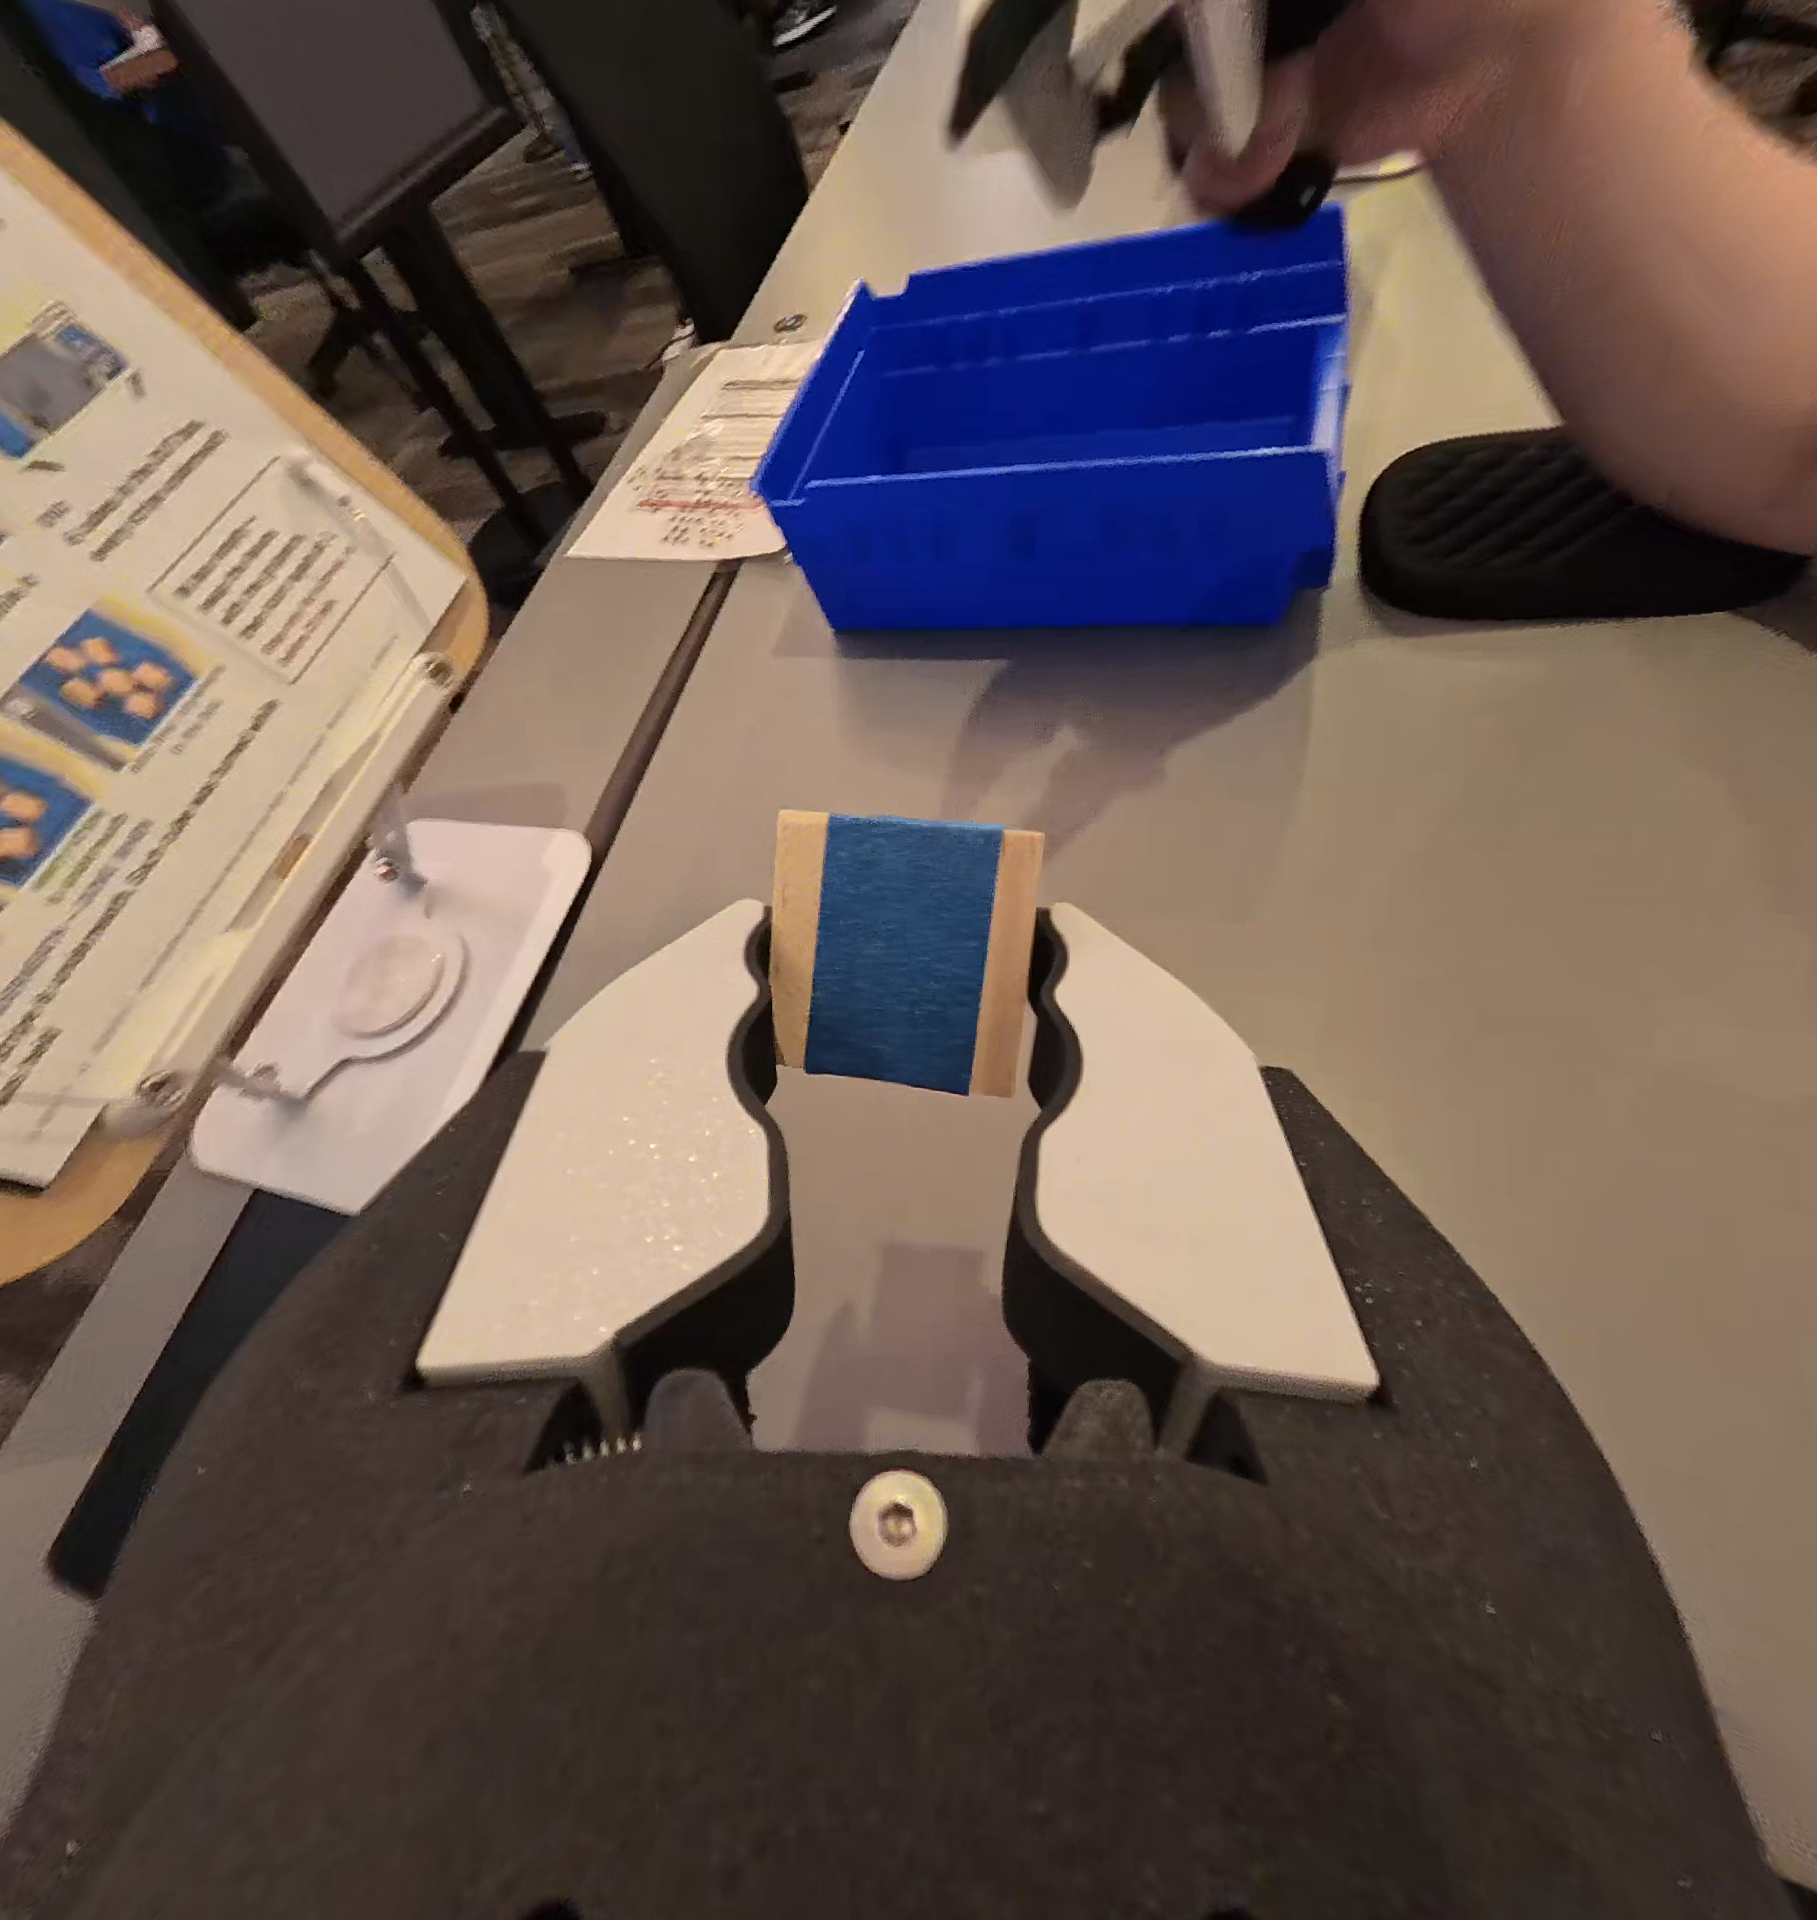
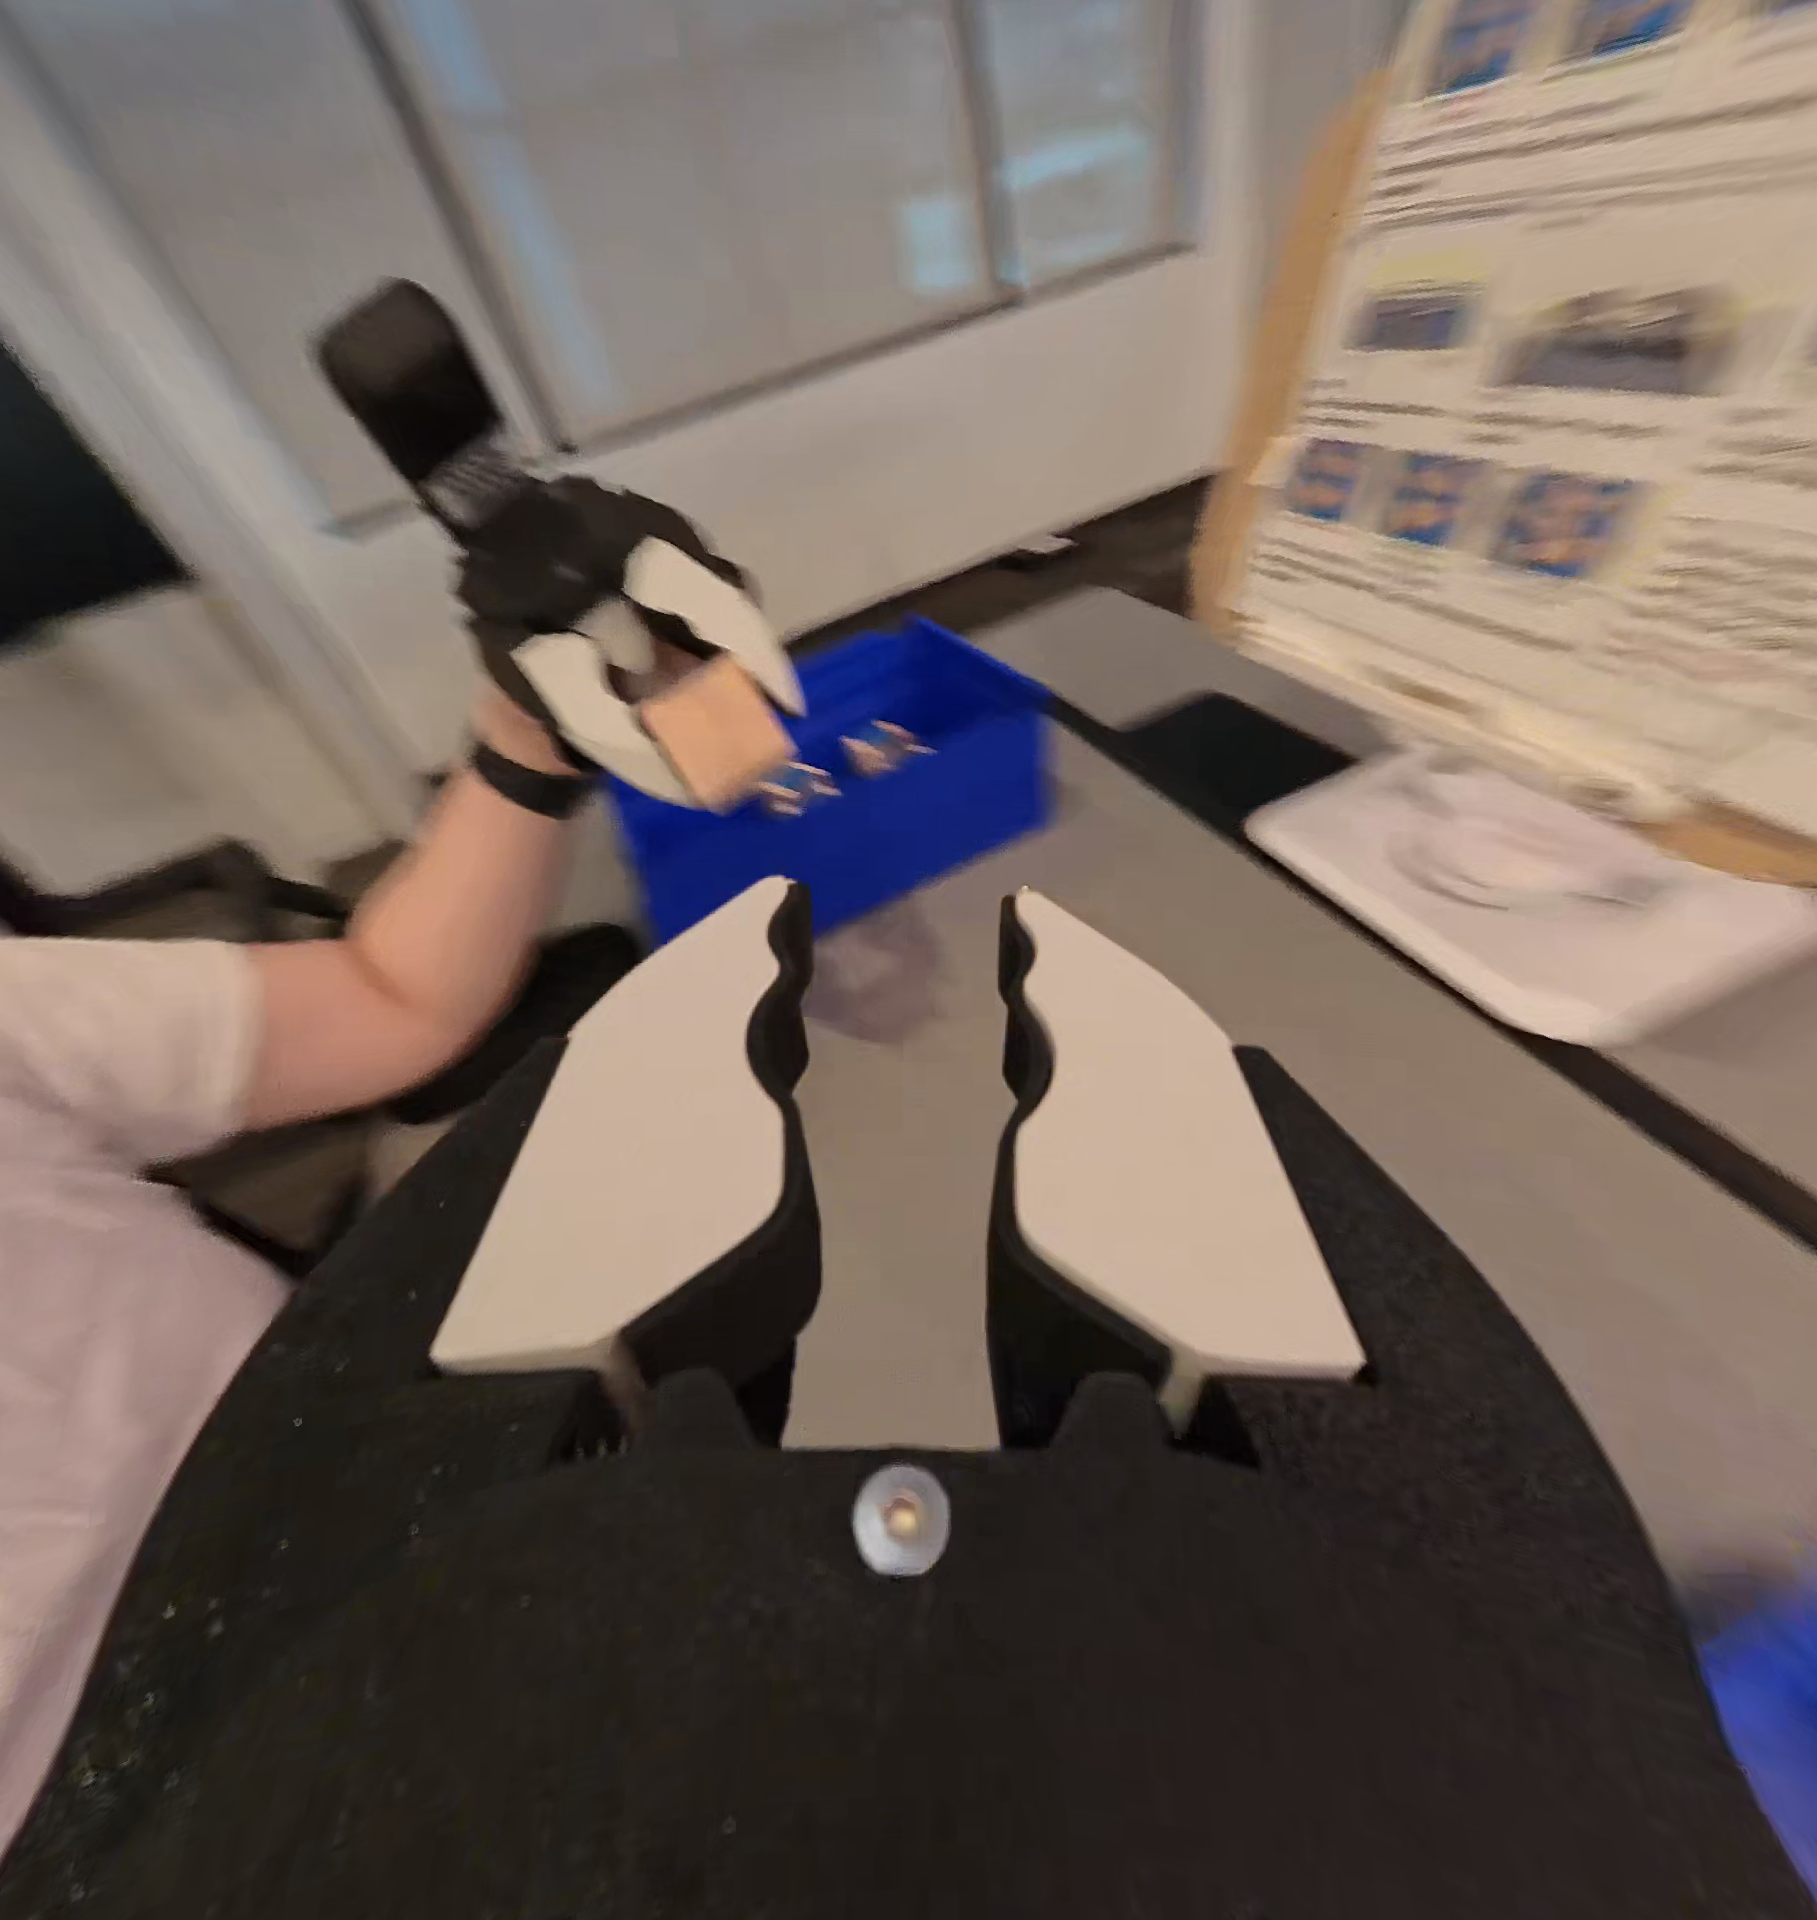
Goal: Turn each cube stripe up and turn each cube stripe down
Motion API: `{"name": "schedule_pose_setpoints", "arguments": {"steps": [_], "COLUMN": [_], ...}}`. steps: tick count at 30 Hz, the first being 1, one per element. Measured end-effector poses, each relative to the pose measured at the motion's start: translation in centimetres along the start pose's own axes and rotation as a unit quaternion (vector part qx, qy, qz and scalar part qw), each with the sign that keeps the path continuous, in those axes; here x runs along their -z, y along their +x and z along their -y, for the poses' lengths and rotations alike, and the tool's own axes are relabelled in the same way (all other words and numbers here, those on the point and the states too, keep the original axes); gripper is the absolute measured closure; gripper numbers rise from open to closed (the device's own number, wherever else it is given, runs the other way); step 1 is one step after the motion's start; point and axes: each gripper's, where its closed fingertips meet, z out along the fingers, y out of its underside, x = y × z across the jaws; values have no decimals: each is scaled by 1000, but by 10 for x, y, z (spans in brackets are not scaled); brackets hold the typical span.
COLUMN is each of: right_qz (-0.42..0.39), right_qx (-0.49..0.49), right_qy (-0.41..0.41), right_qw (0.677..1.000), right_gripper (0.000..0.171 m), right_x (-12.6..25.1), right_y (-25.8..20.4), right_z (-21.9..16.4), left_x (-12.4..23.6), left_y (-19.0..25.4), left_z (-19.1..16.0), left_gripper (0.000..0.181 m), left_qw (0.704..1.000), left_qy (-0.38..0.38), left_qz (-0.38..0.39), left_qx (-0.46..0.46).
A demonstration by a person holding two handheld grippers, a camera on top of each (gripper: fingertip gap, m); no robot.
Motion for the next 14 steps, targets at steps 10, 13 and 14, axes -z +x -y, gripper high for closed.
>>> {"name": "schedule_pose_setpoints", "arguments": {"steps": [10, 13, 14], "right_qz": [320, 337, 345], "right_qx": [-313, -348, -355], "right_qy": [52, 95, 99], "right_qw": [893, 870, 863], "right_gripper": [96, 97, 94], "right_x": [-109, -111, -111], "right_y": [-63, -58, -58], "right_z": [-62, -66, -66], "left_x": [-30, -35, -36], "left_y": [25, 33, 35], "left_z": [8, 11, 13], "left_gripper": [135, 135, 135], "left_qw": [998, 997, 996], "left_qy": [-37, -40, -40], "left_qz": [4, 0, 1], "left_qx": [-56, -71, -76]}}
